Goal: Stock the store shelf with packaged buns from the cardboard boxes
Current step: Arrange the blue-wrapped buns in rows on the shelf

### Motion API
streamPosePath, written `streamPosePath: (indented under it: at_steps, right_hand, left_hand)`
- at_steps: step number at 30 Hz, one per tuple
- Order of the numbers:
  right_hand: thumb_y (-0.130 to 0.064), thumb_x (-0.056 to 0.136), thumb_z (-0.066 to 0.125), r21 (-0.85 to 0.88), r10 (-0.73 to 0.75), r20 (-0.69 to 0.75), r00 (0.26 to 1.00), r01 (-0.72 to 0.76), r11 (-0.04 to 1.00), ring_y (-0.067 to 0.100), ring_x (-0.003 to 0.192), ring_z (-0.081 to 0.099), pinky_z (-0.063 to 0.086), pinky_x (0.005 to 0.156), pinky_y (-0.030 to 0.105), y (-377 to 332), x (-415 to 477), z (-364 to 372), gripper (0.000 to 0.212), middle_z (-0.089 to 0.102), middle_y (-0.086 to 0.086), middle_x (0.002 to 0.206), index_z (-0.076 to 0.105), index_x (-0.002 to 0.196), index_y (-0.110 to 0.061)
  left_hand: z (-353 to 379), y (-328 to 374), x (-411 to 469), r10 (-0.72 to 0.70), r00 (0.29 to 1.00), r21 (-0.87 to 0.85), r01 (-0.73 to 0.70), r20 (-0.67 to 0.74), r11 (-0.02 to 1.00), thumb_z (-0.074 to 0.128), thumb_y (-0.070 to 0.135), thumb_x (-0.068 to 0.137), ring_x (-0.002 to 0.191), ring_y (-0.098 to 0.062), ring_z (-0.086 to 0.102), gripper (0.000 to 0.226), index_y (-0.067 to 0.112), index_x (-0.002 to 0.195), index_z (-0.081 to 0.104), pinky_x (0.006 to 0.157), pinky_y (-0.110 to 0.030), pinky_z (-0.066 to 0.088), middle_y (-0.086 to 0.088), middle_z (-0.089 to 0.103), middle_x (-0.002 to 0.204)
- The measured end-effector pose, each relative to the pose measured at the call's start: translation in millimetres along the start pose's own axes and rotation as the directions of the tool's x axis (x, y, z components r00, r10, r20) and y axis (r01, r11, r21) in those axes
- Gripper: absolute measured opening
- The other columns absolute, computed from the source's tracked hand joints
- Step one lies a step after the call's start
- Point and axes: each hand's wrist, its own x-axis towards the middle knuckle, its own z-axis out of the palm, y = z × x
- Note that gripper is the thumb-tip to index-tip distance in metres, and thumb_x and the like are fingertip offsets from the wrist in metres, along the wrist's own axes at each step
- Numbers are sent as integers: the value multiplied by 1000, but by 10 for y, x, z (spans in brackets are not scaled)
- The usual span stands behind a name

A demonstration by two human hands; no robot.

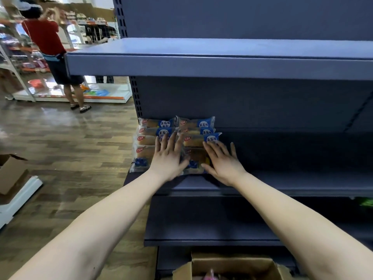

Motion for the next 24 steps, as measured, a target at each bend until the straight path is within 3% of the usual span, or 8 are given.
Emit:
streamPosePath:
  at_steps: [3,6,9,12,15,19,24]
  right_hand:
    - [-67,85,5,48,128,-27,991,-126,991,26,145,6,1,113,59,210,-141,25,81,8,-1,159,-2,152,-22]
    - [-57,95,26,79,248,-57,967,-244,967,29,143,13,7,113,59,408,-334,43,70,15,2,158,7,153,-20]
    - [-61,92,20,75,322,-66,945,-317,946,33,140,22,13,109,63,586,-604,64,75,24,7,155,16,152,-16]
    - [-57,93,23,28,375,-25,927,-375,927,35,137,27,17,107,64,781,-924,111,71,29,8,153,21,150,-15]
    - [-56,89,22,25,437,14,899,-437,899,39,124,46,31,97,69,988,-1275,194,72,47,12,140,40,143,-11]
    - [-57,89,14,17,585,34,811,-585,811,35,135,33,22,105,65,1194,-1724,271,74,35,9,150,27,149,-15]
    - [-48,99,29,14,709,52,703,-711,703,31,142,16,12,111,59,1221,-2263,466,64,15,5,158,9,152,-20]
  left_hand:
    - [12,304,63,94,995,-7,-94,34,996,34,55,92,146,-35,2,76,16,152,10,116,-51,-4,-12,7,159]
    - [77,595,64,216,973,-16,-216,75,976,27,57,85,141,-42,21,77,13,148,29,115,-54,6,-18,29,152]
    - [229,874,10,335,937,-35,-334,96,942,33,53,83,130,-42,40,72,11,140,44,111,-55,21,-16,45,142]
    - [379,1200,-72,474,872,-65,-469,123,881,37,51,83,128,-38,45,68,11,138,47,109,-53,28,-13,48,140]
    - [528,1589,-125,568,807,-58,-567,160,822,38,50,82,122,-36,52,66,12,133,54,106,-53,33,-12,54,135]
    - [670,2115,-216,624,757,-93,-619,195,780,34,50,81,120,-36,53,67,12,133,54,106,-54,33,-12,54,135]
    - [891,2559,-392,732,641,-102,-732,228,673,34,47,93,140,-34,27,63,14,146,36,117,-46,8,-12,29,154]
